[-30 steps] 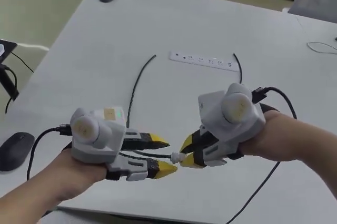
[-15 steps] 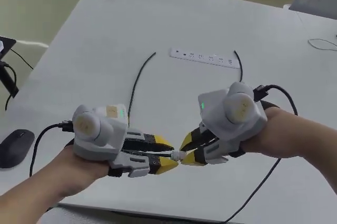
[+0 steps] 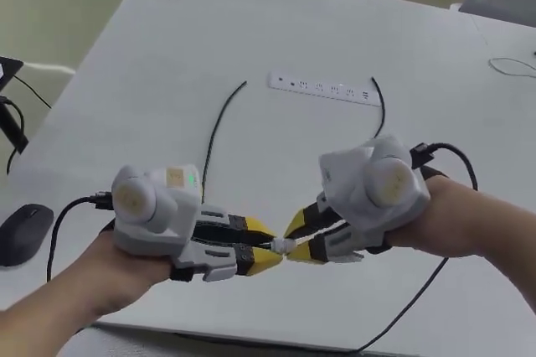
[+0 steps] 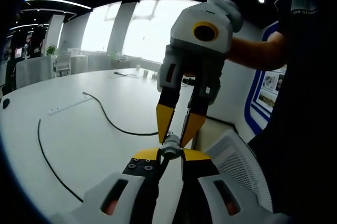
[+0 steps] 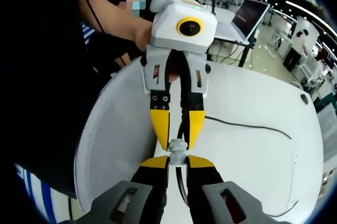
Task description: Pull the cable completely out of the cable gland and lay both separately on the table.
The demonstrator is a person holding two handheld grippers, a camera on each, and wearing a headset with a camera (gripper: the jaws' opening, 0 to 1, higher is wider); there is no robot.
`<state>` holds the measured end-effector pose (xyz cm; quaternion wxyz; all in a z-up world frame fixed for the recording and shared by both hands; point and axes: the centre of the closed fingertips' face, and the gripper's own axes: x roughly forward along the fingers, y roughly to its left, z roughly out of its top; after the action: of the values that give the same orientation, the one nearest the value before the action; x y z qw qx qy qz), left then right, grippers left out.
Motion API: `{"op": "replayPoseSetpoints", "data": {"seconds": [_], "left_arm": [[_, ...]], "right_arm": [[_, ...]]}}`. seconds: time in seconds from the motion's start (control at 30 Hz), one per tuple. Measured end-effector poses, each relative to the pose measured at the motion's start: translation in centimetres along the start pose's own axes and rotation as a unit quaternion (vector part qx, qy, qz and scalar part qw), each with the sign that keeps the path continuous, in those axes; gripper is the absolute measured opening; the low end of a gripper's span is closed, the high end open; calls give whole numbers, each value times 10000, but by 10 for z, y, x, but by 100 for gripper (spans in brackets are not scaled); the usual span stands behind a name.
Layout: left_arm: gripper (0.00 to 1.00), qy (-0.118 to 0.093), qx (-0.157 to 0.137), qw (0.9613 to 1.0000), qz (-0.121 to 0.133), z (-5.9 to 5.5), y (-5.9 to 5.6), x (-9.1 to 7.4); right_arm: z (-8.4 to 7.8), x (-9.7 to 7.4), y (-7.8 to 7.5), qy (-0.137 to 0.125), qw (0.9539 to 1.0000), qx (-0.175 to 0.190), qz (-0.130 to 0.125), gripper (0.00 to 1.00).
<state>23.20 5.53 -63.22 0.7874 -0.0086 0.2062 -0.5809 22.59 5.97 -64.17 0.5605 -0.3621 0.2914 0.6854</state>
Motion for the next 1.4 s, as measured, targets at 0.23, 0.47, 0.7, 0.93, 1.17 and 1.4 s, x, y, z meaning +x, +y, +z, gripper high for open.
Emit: {"op": "replayPoseSetpoints", "data": {"seconds": [0.23,0.47,0.7,0.93,1.17,1.4], "left_arm": [[15,122,-26,9999,18,1,1,-2],[15,73,118,9999,-26,10,1,-4],[15,154,329,9993,-25,7,2,-3],[15,133,476,9988,-19,10,3,-3],[15,167,564,9983,9,12,2,-2],[15,203,598,9980,61,13,4,0]], "right_arm": [[2,0,-2,-223,9997,46,-132,8],[1,-7,-10,-549,9965,573,-259,12],[0,-18,-13,-1128,9844,1348,-58,17],[2,-24,-15,-1863,9492,2472,561,19],[3,-22,-18,-2093,9253,2927,1197,13],[9,-22,-13,-2132,9176,2976,1548,10]]}}
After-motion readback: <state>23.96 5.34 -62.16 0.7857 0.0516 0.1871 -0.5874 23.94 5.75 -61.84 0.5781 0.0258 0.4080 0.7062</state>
